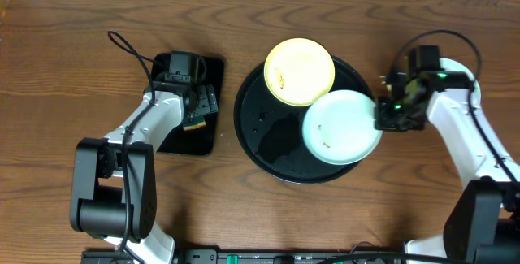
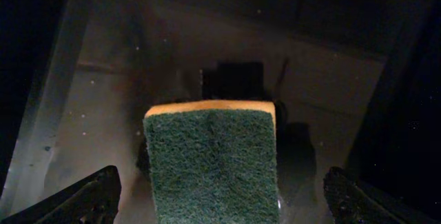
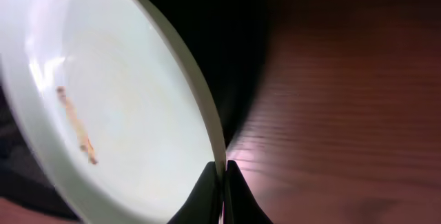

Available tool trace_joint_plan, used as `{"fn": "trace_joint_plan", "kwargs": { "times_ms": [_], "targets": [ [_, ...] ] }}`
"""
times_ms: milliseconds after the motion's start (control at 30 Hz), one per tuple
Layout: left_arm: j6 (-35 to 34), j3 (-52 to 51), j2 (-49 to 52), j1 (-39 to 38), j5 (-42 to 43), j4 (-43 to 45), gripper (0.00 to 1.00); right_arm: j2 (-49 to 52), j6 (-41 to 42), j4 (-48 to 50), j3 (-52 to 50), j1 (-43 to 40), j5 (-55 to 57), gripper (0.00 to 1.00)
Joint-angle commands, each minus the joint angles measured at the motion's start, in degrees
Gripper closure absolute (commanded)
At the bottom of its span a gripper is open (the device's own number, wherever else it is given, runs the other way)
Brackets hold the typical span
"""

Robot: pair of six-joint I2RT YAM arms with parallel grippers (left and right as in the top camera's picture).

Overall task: Clean dirty plates on tray and stack at the side
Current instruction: 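Move the right gripper to the remaining pale green plate rim and grip it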

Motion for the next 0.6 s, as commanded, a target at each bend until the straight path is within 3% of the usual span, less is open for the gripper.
{"fn": "trace_joint_plan", "kwargs": {
  "times_ms": [0, 267, 333, 400, 567],
  "targets": [
    [0.15, 0.42, 0.5, 0.24, -0.7, -0.09, 0.06, -0.46, 7.37, 2.4, -2.19, 5.75, -1.53, 0.99],
    [0.15, 0.42, 0.5, 0.24, -0.7, -0.09, 0.06, -0.44, 13.92, 17.27, -11.69, 13.68, 1.05, 0.98],
    [0.15, 0.42, 0.5, 0.24, -0.7, -0.09, 0.06, -0.44, 13.46, 20.44, -13.11, 13.88, 1.11, 0.85],
    [0.15, 0.42, 0.5, 0.24, -0.7, -0.11, 0.06, -0.44, 9.42, 22.08, -13.38, 13.77, 2.43, 0.78],
    [0.15, 0.42, 0.5, 0.24, -0.7, -0.09, 0.06, -0.44, 2.47, 23.47, -13.44, 13.75, 3.89, 0.73]
  ]
}}
